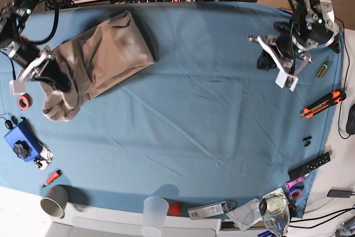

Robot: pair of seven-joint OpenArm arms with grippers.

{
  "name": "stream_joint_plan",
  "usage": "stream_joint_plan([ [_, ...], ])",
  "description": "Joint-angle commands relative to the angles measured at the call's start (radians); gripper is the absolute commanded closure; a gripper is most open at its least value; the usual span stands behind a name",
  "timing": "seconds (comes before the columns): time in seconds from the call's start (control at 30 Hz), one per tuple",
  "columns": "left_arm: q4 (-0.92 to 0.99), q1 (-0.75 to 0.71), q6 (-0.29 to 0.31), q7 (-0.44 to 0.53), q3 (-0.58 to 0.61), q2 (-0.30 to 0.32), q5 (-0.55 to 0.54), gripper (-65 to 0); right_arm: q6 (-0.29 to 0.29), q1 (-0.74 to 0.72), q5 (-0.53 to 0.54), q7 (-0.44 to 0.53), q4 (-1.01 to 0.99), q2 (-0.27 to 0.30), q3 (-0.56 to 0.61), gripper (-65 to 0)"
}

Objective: Fold the T-shirt properly
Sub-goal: 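Lift the collar end with right gripper and fold it over the bundle, then lower the held collar end onto the bundle and open right gripper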

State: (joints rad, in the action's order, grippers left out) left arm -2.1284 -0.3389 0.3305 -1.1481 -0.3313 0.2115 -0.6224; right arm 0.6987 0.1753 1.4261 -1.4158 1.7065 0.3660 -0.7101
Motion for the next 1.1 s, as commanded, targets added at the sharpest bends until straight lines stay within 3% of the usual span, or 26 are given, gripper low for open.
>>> stream_joint_plan([
  [0.0, -0.038, -0.006, 0.01, 0.019, -0.006, 0.008, -0.029, 0.0, -0.001, 0.011, 0.033, 0.02, 0.039, 0.009, -0.004, 0.0],
  [0.33, -0.204, -0.108, 0.011, 0.049, -0.006, 0.008, -0.025, 0.0, -0.001, 0.095, 0.016, 0.02, 0.201, -0.078, 0.023, 0.0],
  [0.6, -0.226, -0.113, 0.011, 0.049, -0.006, 0.007, -0.025, 0.0, -0.001, 0.105, -0.067, 0.02, 0.201, -0.081, 0.24, 0.0],
  [0.77, -0.226, -0.113, 0.011, 0.053, -0.006, 0.008, 0.003, 0.0, -0.001, 0.116, -0.163, 0.02, 0.201, -0.08, 0.317, 0.0],
  [0.93, -0.226, -0.116, 0.011, 0.065, -0.006, 0.007, 0.021, 0.0, -0.001, 0.146, -0.168, 0.02, 0.201, -0.073, 0.324, -15.8],
  [1.07, -0.226, -0.116, 0.011, 0.064, -0.006, 0.007, 0.036, 0.0, -0.001, 0.144, -0.04, 0.02, 0.22, -0.047, 0.321, -15.9],
])
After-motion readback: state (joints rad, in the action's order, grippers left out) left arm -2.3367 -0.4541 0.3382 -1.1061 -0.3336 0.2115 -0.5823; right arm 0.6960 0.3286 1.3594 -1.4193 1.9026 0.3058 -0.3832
